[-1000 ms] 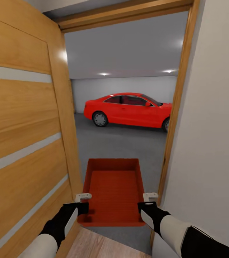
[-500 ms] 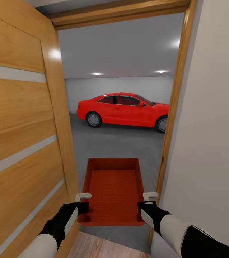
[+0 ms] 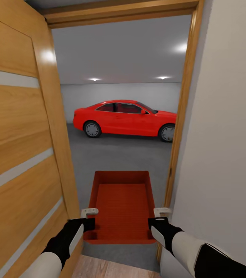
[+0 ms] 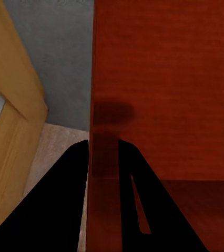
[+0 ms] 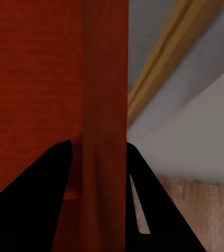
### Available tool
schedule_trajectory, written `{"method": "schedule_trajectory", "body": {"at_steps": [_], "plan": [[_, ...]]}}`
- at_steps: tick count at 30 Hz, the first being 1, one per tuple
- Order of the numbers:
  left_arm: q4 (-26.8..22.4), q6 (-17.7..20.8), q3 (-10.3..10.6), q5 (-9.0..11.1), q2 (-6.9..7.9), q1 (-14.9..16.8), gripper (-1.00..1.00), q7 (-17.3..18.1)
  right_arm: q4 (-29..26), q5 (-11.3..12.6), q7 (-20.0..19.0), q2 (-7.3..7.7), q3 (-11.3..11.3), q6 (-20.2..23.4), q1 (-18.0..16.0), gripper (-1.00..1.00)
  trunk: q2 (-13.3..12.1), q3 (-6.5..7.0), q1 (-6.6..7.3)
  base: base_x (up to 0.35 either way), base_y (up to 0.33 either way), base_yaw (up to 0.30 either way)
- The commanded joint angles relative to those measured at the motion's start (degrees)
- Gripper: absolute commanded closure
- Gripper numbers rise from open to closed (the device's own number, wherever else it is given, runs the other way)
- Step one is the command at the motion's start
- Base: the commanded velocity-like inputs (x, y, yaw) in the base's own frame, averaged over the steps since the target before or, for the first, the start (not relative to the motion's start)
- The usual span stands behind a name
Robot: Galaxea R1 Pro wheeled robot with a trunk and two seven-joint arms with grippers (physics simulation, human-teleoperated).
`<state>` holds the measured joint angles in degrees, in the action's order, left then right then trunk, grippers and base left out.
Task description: Move the two storage containers from the living room to the garage. In the garage, place one container on the floor and stack the other container on top of it (either order is fine).
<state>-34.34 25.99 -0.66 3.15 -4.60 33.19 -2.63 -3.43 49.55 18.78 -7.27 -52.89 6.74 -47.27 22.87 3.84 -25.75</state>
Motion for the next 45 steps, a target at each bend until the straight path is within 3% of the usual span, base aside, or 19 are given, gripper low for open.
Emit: {"method": "schedule_trajectory", "body": {"at_steps": [1, 12, 28, 38, 45], "plan": [[0.06, 0.21, 4.18, -1.13, 0.04, -0.05, 1.0, -0.45, 0.0, -0.51, 1.34, 0.24, 0.33, 0.36, -0.19, 1.0, 0.05, -0.03, -0.03, 0.119, 0.29, -0.005], [-0.01, 0.17, 4.18, -1.13, 0.03, -0.05, 1.0, -0.51, 0.0, -0.51, 1.34, 0.24, 0.33, 0.26, -0.19, 1.0, 0.05, -0.03, -0.03, 0.086, 0.21, -0.009], [-0.03, 0.2, 4.18, -1.13, 0.09, -0.05, 1.0, -0.45, 0.0, -0.51, 1.34, 0.24, 0.33, 0.29, -0.19, 1.0, 0.05, -0.03, -0.03, 0.035, 0.078, -0.246], [-0.02, 0.21, 4.18, -1.13, 0.07, -0.05, 1.0, -0.46, 0.0, -0.51, 1.34, 0.24, 0.33, 0.29, -0.19, 1.0, 0.05, -0.03, -0.03, 0.138, 0.267, -0.025], [-0.1, 0.12, 4.18, -1.16, 0.05, -0.05, 1.0, -0.59, 0.0, -0.51, 1.34, 0.18, 0.3, 0.32, -0.19, 1.0, 0.05, -0.03, -0.03, 0.008, 0.017, -0.094]]}}
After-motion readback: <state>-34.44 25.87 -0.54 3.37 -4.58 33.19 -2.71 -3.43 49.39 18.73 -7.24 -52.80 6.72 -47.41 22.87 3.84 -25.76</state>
